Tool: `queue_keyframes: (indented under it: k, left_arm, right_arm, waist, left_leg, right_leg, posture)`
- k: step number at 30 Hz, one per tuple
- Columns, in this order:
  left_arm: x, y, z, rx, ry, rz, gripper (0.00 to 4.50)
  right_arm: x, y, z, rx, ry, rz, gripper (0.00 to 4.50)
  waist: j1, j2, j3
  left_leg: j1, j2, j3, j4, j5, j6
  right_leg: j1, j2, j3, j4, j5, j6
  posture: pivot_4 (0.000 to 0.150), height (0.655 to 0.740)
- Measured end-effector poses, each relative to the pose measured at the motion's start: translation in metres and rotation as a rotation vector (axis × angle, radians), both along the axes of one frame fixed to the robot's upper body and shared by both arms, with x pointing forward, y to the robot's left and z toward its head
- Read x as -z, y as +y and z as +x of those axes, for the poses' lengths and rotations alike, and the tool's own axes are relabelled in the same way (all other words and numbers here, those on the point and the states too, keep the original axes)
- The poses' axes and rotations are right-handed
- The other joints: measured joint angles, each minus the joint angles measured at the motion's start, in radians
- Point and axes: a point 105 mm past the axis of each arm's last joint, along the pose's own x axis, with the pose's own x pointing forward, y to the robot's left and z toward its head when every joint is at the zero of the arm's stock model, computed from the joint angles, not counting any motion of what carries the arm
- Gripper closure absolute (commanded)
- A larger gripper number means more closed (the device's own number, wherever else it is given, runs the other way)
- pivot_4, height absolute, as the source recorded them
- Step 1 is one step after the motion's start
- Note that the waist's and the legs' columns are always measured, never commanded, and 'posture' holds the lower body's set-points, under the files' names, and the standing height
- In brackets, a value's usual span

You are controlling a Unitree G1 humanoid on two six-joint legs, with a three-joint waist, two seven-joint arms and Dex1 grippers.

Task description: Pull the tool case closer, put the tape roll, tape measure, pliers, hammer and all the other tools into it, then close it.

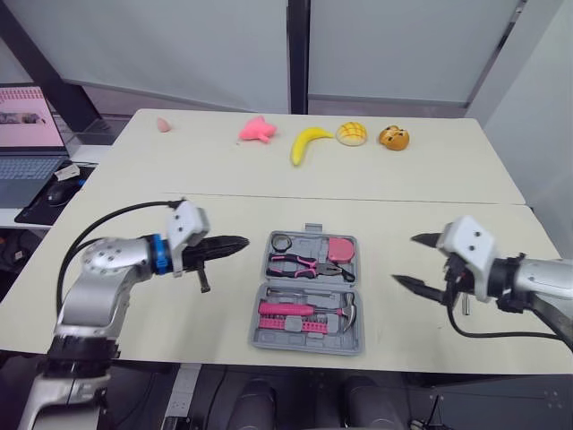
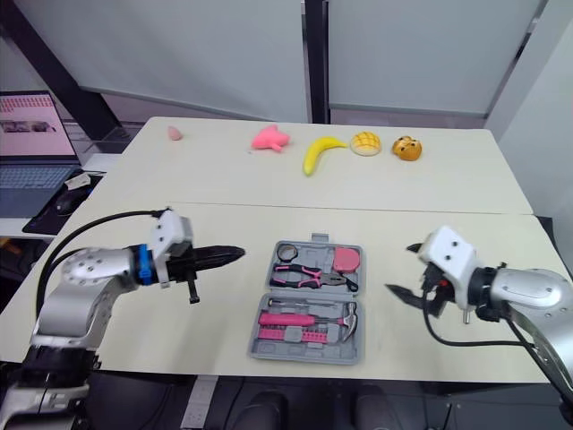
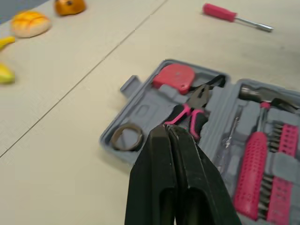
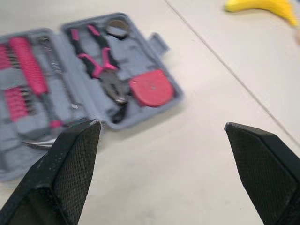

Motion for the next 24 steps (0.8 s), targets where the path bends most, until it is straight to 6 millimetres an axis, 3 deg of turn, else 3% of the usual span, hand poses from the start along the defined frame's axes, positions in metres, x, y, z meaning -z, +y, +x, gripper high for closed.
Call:
queue_keyframes:
  k: [2, 6, 11, 16, 18, 24]
  left_arm:
    - [0.004, 0.015, -0.004, -0.089, -0.013, -0.022, 4.11]
    - [0.037, 0.050, -0.029, -0.290, 0.050, -0.058, 3.02]
    - [0.063, 0.061, -0.058, -0.370, 0.132, -0.088, 1.43]
    - [0.073, 0.077, -0.074, -0.456, 0.152, -0.078, 0.01]
    - [0.079, 0.081, -0.079, -0.483, 0.164, -0.073, 0.01]
    - [0.087, 0.089, -0.085, -0.526, 0.169, -0.064, 0.01]
  right_arm:
    - [0.000, -0.015, 0.000, 0.068, -0.040, 0.023, 0.00]
    - [0.011, -0.063, -0.013, 0.288, -0.077, 0.062, 0.00]
    - [0.030, -0.105, -0.041, 0.445, -0.063, 0.059, 0.00]
    - [0.054, -0.124, -0.066, 0.515, 0.010, 0.066, 0.00]
    - [0.064, -0.128, -0.074, 0.534, 0.048, 0.075, 0.00]
    - [0.068, -0.127, -0.076, 0.531, 0.061, 0.082, 0.00]
  waist:
    - [0.002, 0.000, 0.000]
    - [-0.002, 0.000, 0.000]
    - [-0.001, 0.000, 0.000]
    - [-0.003, 0.001, -0.001]
    - [-0.005, 0.001, -0.001]
    - [-0.006, 0.001, -0.002]
  left_leg:
    - [0.000, 0.000, 0.000, 0.000, 0.000, 0.000]
    - [0.001, 0.000, 0.002, -0.003, 0.000, 0.000]
    - [0.003, 0.000, 0.002, -0.003, 0.000, 0.000]
    - [0.005, 0.001, 0.003, -0.005, 0.000, 0.000]
    - [0.005, 0.001, 0.004, -0.005, 0.000, 0.000]
    - [0.008, 0.001, 0.006, -0.007, 0.000, 0.000]
  right_leg:
    - [0.000, 0.000, 0.000, 0.000, 0.000, 0.000]
    - [0.000, 0.000, 0.002, 0.000, 0.000, 0.000]
    - [0.001, 0.000, 0.001, 0.000, -0.001, -0.001]
    - [0.002, 0.000, 0.003, 0.000, -0.003, 0.002]
    - [0.001, 0.000, 0.004, 0.000, -0.003, 0.002]
    - [0.002, 0.000, 0.006, 0.000, -0.006, -0.003]
  posture:
    - [0.150, 0.7369]
    - [0.150, 0.7369]
    - [0.150, 0.7369]
    - [0.150, 0.7369]
    - [0.150, 0.7369]
    - [0.150, 0.7369]
